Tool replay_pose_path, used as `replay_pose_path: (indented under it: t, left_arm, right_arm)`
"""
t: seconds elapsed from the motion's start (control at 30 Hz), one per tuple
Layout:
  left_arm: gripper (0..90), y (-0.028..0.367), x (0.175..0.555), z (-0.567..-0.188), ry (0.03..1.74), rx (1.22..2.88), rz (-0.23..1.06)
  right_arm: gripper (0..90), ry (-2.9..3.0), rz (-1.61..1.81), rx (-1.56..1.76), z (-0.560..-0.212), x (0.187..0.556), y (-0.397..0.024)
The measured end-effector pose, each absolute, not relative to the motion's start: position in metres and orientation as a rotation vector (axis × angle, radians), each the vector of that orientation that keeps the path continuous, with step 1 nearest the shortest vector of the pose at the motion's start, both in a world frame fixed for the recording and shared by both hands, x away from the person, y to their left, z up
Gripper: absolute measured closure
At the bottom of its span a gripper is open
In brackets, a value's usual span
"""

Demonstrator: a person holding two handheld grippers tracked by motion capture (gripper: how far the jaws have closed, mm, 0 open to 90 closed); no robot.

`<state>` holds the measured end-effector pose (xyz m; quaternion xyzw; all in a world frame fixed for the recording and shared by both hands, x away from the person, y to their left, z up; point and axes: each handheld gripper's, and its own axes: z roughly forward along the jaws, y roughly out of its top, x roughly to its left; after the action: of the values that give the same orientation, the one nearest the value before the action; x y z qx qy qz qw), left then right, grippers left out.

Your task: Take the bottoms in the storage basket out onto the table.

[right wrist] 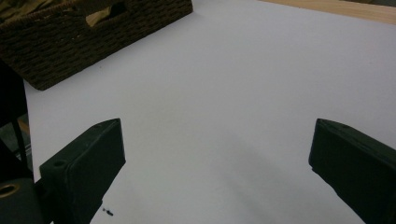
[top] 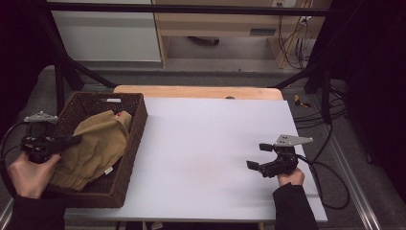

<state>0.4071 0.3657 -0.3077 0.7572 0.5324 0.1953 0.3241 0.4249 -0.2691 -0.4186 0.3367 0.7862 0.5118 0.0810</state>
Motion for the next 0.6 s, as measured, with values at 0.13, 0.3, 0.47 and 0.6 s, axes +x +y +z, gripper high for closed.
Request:
replay_pose_path:
  t: [0.13, 0.3, 0.47, 0.6]
  left_arm:
    - [86.8, 0.366, 0.408, -0.305, 1.391, 1.988, 0.510]
    - [86.8, 0.364, 0.409, -0.300, 1.376, 2.009, 0.511]
    - [86.8, 0.364, 0.410, -0.295, 1.351, 2.013, 0.492]
    - [86.8, 0.364, 0.411, -0.292, 1.339, 2.024, 0.496]
  right_arm:
    - [4.2, 2.350, 1.530, 1.006, -0.419, 0.425, -0.269]
    - [4.2, 2.350, 1.531, 1.003, -0.418, 0.425, -0.270]
    - [4.2, 2.349, 1.530, 1.007, -0.418, 0.425, -0.269]
    - [4.2, 2.349, 1.530, 1.007, -0.418, 0.425, -0.269]
